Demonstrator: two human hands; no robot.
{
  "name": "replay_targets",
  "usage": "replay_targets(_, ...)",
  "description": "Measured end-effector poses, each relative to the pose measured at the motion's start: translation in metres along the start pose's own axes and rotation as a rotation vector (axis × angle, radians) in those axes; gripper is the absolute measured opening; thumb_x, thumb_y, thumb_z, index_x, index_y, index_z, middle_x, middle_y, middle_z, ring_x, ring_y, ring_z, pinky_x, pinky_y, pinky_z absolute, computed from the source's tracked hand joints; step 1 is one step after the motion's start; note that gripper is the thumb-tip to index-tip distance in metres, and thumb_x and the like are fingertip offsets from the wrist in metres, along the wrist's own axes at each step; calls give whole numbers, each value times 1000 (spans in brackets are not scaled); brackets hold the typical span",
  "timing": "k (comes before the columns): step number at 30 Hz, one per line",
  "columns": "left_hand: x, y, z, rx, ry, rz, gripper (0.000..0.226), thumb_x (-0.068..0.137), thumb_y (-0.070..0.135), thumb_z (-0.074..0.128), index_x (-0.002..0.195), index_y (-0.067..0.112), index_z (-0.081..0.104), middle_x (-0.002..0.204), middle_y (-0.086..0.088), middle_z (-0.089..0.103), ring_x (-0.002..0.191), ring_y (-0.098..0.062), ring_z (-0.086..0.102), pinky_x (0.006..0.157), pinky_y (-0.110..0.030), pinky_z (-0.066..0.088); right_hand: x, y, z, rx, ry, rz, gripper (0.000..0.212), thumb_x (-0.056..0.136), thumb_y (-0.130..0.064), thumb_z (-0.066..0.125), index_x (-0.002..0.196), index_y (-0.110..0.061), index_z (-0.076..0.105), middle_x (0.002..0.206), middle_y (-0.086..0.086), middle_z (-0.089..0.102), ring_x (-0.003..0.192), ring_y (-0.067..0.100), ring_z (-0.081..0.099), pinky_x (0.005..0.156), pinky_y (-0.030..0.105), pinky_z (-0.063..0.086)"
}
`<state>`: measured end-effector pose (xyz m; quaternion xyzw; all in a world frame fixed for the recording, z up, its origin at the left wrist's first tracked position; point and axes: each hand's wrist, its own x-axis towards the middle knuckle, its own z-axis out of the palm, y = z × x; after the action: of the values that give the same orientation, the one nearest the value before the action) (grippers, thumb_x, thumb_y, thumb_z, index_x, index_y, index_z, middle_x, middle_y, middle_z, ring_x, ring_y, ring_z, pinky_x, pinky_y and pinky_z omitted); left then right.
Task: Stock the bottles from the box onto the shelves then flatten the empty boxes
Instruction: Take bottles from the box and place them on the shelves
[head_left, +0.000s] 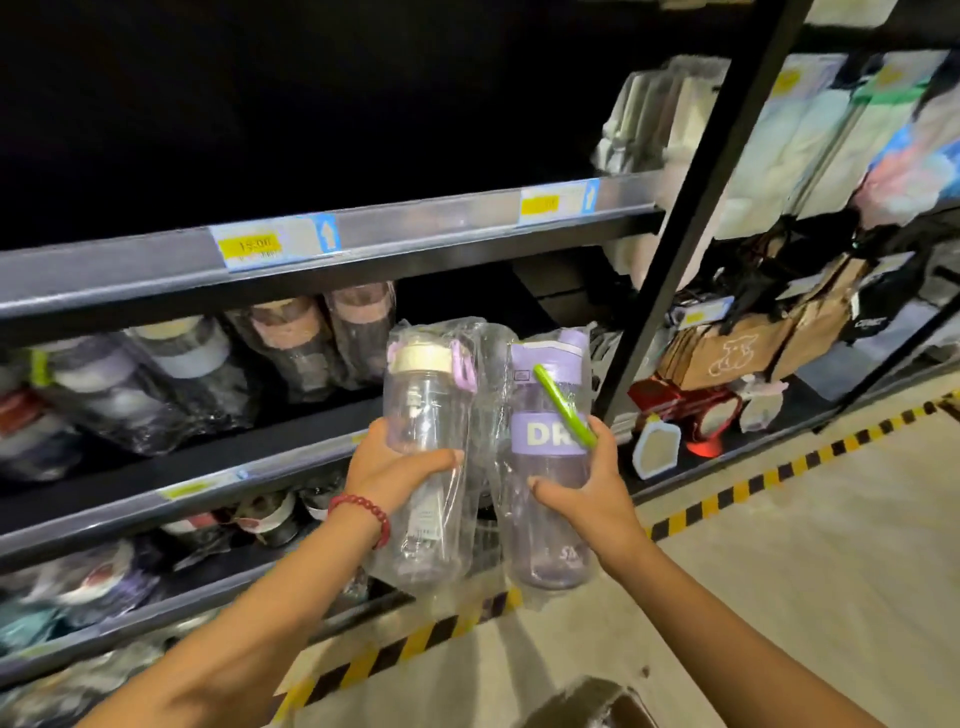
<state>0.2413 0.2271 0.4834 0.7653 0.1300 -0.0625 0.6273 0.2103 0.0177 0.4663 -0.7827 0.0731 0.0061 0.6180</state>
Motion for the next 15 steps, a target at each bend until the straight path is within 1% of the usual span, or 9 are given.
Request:
replay_targets(2, 15, 5, -6, 1, -11, 8, 66, 62, 25, 86, 116, 15, 50, 106, 2, 59, 90, -11, 58, 68, -22, 46, 13, -4, 8, 13, 22, 23, 92, 62, -28, 77, 137, -35, 25, 126, -2, 51, 108, 18, 57, 93, 44, 51)
replay_targets(3, 22, 7, -7, -3, -19, 16, 62, 65, 23, 84, 115, 15, 49, 105, 3, 58, 89, -9, 57, 67, -21, 44, 20, -6, 11, 17, 33, 34, 93, 62, -27, 77, 138, -33, 24, 125, -2, 51, 106, 17, 58, 91, 41, 52)
replay_targets(5, 39, 7, -5, 14, -24, 43, 68, 66, 24, 83, 123, 14, 47, 115, 0, 55, 99, -15, 56, 77, -26, 45, 35, -4, 17, 40, 50, 42, 89, 70, -18, 79, 140, -30, 24, 119, -4, 52, 101, 12, 58, 85, 34, 52)
replay_targets(6, 47, 7, -2, 19, -17, 53, 74, 65, 25, 83, 128, 13, 45, 120, 0, 53, 104, -17, 54, 82, -29, 45, 43, -3, 20, 60, 60, 46, 87, 73, -15, 78, 140, -29, 24, 119, -4, 52, 102, 12, 57, 85, 34, 52)
replay_targets(8, 60, 14, 5, 18, -18, 68, 81, 66, 26, 83, 134, 13, 40, 124, 4, 48, 108, -15, 51, 85, -27, 43, 61, 0, 22, 83, 95, 66, 88, 72, -18, 79, 140, -27, 24, 123, -1, 51, 108, 20, 57, 91, 41, 50)
replay_targets(11, 81, 24, 17, -2, -27, 98, 74, 68, 23, 82, 130, 12, 43, 106, 10, 50, 96, -10, 53, 72, -17, 41, 94, 0, 19, 96, 120, 70, 87, 72, -20, 79, 140, -25, 26, 125, 3, 51, 111, 23, 56, 94, 46, 50)
replay_targets(12, 89, 27, 22, -10, -30, 95, 74, 68, 24, 82, 130, 13, 43, 105, 10, 50, 97, -11, 52, 72, -17, 40, 105, 0, 17, 91, 123, 64, 84, 73, -19, 79, 139, -24, 27, 124, 3, 51, 110, 23, 56, 94, 47, 50)
replay_targets(14, 111, 29, 30, -17, -17, 66, 80, 66, 29, 83, 133, 14, 40, 112, 7, 46, 102, -12, 48, 80, -24, 39, 128, 1, 11, 91, 124, 46, 78, 75, -14, 77, 137, -22, 30, 122, 4, 52, 109, 22, 57, 94, 46, 50)
replay_targets(15, 119, 31, 35, -8, -9, 59, 81, 66, 31, 83, 132, 14, 40, 112, 6, 46, 100, -11, 48, 82, -27, 39, 139, 1, 8, 89, 123, 41, 77, 76, -13, 76, 137, -22, 30, 124, 5, 52, 110, 22, 57, 95, 45, 49)
